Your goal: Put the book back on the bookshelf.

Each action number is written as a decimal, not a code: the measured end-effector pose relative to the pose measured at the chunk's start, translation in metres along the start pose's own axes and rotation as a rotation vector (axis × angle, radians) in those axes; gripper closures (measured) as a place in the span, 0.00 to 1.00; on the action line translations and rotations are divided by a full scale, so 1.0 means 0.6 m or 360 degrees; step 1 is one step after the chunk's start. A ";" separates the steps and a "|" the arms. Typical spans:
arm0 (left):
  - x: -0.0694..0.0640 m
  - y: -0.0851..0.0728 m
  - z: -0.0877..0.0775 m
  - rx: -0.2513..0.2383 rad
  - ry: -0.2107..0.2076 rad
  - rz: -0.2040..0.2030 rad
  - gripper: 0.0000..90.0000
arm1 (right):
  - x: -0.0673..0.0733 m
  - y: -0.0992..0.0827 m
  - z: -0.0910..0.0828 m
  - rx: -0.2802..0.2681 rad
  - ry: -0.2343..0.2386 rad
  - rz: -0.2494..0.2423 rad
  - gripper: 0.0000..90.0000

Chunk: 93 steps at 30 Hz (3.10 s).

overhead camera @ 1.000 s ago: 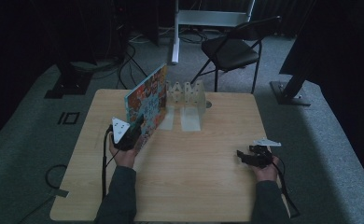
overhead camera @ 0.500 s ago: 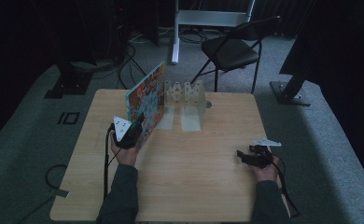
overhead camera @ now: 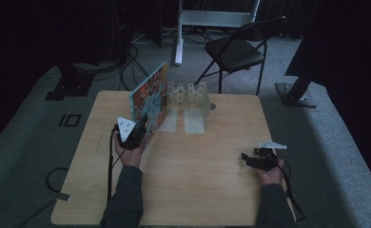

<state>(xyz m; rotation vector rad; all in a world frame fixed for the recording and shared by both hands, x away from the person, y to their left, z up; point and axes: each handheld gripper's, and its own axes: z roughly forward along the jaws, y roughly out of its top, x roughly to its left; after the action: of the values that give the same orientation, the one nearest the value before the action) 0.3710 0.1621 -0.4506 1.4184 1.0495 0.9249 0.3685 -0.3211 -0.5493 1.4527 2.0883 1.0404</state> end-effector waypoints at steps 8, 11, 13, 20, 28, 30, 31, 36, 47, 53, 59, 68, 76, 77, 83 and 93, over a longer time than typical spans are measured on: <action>0.000 -0.001 0.005 -0.0010 0.0019 -0.0020 0.90 | 0.000 0.000 0.000 -0.0001 0.0000 0.0003 0.33; -0.001 -0.001 0.006 -0.0013 0.0025 -0.0013 0.90 | 0.000 0.000 0.000 -0.0001 0.0000 0.0004 0.33; -0.001 -0.001 0.006 -0.0013 0.0025 -0.0013 0.90 | 0.000 0.000 0.000 0.0000 0.0001 0.0002 0.33; -0.007 -0.001 0.011 -0.0014 0.0049 0.0017 0.90 | 0.000 0.000 0.000 0.0000 0.0002 0.0001 0.33; -0.008 -0.003 0.012 -0.0019 0.0055 0.0019 0.90 | 0.000 0.000 0.000 0.0000 0.0003 0.0000 0.33; -0.008 -0.004 0.011 -0.0023 0.0057 0.0014 0.90 | 0.000 0.000 0.000 0.0000 0.0004 0.0000 0.33; -0.008 -0.006 0.010 -0.0026 0.0057 0.0018 0.90 | 0.000 0.000 0.000 0.0000 0.0004 -0.0001 0.33; -0.009 -0.011 0.006 -0.0031 0.0061 0.0012 0.90 | 0.000 0.000 0.000 0.0000 0.0004 -0.0001 0.33; -0.010 -0.022 -0.007 -0.0012 0.0035 0.0045 0.89 | 0.000 0.000 0.000 0.0000 0.0003 -0.0002 0.33; -0.005 -0.026 -0.010 -0.0009 0.0034 0.0031 0.89 | 0.000 0.000 0.000 0.0001 0.0002 -0.0002 0.33; -0.005 -0.030 -0.010 -0.0002 0.0025 0.0029 0.89 | 0.001 0.000 0.000 0.0001 0.0002 -0.0001 0.33; -0.005 -0.041 -0.004 0.0028 0.0010 0.0005 0.88 | 0.000 0.000 0.000 0.0001 0.0002 -0.0001 0.33; 0.002 -0.048 -0.003 0.0018 -0.0033 -0.0024 0.87 | 0.001 0.000 0.000 0.0002 0.0003 -0.0004 0.33; 0.003 -0.048 -0.003 0.0011 -0.0050 -0.0030 0.86 | 0.001 0.000 0.000 0.0003 0.0001 -0.0006 0.33; 0.004 -0.052 0.011 0.0026 -0.0106 -0.0020 0.76 | 0.001 0.000 0.000 0.0002 0.0003 -0.0004 0.33; 0.004 -0.055 0.012 0.0028 -0.0091 0.0009 0.87 | 0.000 0.000 0.000 0.0002 0.0004 -0.0003 0.33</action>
<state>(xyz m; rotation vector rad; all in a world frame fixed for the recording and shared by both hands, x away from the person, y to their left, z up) 0.3749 0.1626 -0.4840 1.4547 1.0138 0.8760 0.3685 -0.3209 -0.5493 1.4506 2.0918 1.0413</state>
